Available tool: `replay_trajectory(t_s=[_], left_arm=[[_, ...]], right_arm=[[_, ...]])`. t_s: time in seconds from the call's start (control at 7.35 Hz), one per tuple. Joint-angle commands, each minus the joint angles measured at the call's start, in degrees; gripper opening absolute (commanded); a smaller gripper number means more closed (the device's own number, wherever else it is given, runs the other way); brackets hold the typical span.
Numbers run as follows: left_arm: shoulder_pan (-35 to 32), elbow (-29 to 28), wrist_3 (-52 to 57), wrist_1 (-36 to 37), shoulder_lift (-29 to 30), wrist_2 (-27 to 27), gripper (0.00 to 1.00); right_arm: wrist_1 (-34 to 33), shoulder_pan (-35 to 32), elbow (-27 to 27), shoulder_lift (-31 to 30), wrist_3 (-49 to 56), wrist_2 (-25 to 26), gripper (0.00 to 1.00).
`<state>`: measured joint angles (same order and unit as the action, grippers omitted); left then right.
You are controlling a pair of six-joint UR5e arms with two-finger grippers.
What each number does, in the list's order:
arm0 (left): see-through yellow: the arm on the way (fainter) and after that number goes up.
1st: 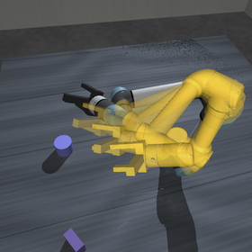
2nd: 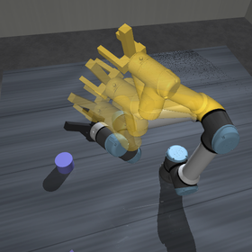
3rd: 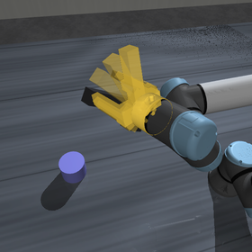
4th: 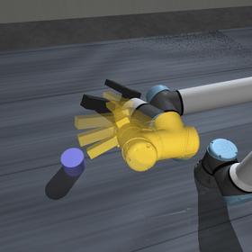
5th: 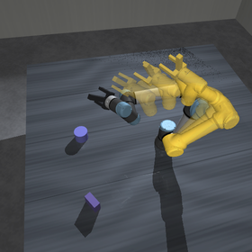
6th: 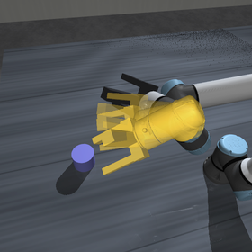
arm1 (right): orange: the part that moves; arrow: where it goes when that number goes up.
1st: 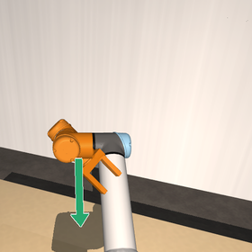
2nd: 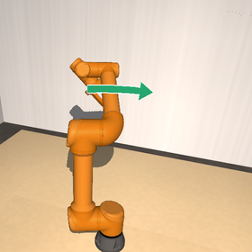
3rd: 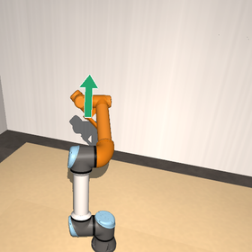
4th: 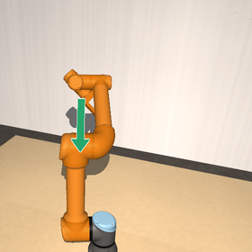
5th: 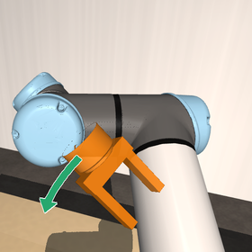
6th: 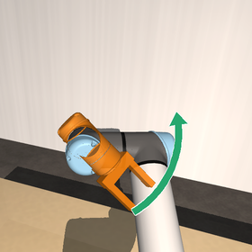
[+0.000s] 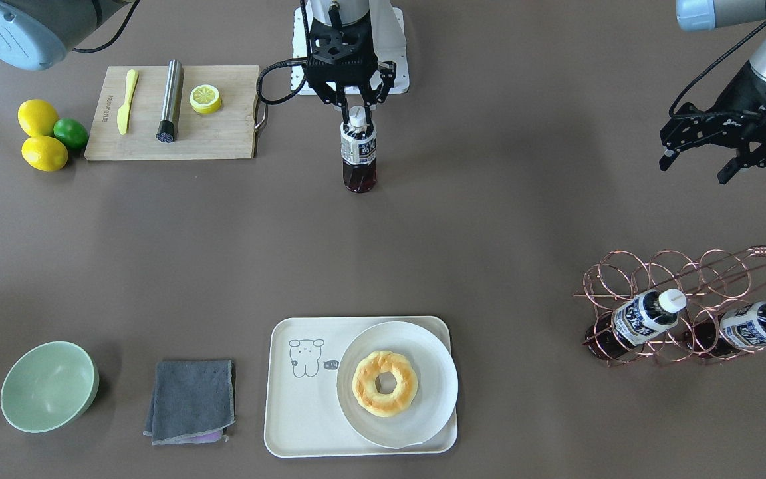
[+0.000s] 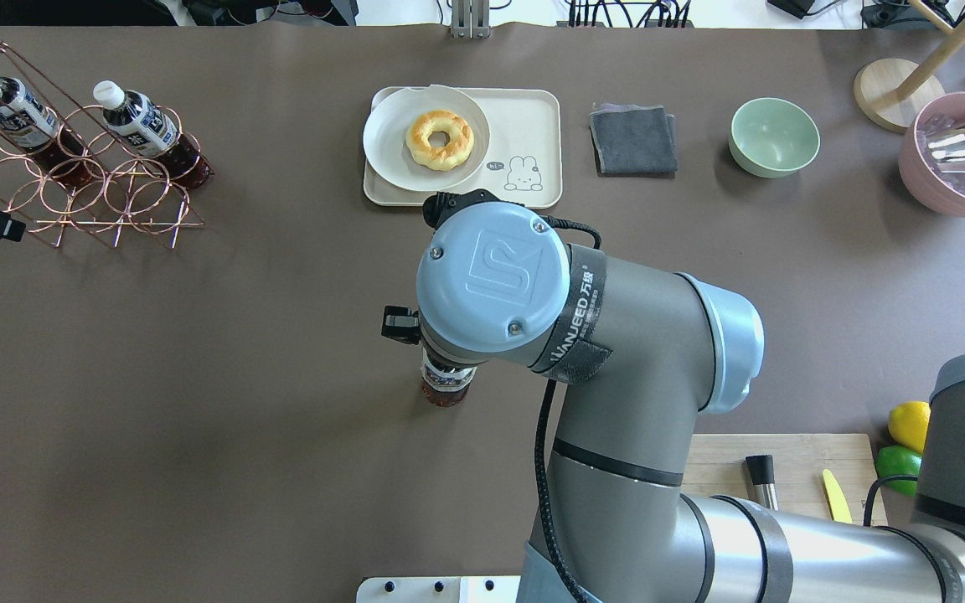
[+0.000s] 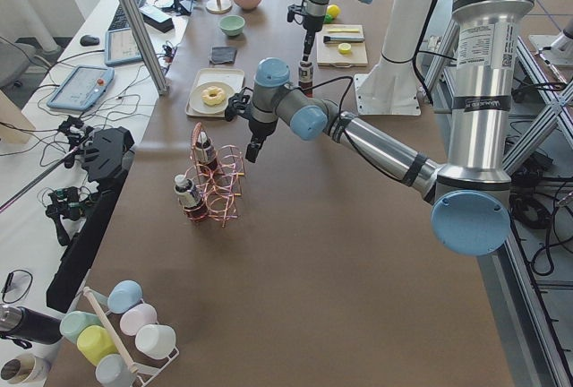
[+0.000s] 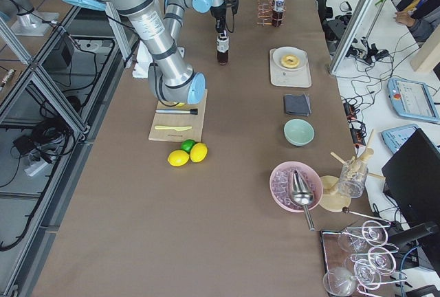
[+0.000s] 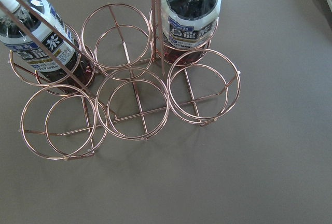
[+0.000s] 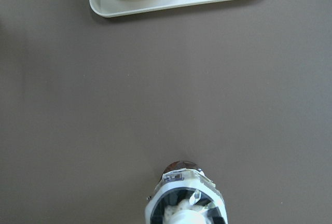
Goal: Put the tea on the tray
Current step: 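Carry the tea bottle with the right gripper onto the tray beside the plate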
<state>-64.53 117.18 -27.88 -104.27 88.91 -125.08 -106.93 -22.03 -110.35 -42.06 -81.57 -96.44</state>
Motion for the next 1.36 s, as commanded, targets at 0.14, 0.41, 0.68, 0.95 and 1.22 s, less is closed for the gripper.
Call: replay_trajectory(t_s=[0.14, 0.41, 0.68, 0.95, 1.22], left_arm=[[-6.6, 1.8, 2.4, -6.5, -9.7, -1.5, 0.96], [-11.1, 1.6, 8.3, -8.7, -14.5, -2.8, 0.96], [-16.5, 1.6, 12.5, -8.8, -18.0, -7.8, 0.96], [-19.1, 1.9, 13.0, -8.8, -18.2, -10.2, 0.96], [-19.3, 1.7, 13.0, -8.8, -18.0, -10.2, 0.96]], right_arm=[[-4.5, -10.2, 1.3, 3.2, 8.4, -5.5, 0.0], [-0.6, -19.4, 7.4, 3.7, 14.7, -10.9, 0.0], [10.6, -25.2, 24.6, 8.7, 17.5, -14.9, 0.0], [13.7, -28.8, 35.5, 13.1, 23.4, -15.8, 0.0], [19.5, -30.5, 43.4, 14.2, 26.0, -15.9, 0.0]])
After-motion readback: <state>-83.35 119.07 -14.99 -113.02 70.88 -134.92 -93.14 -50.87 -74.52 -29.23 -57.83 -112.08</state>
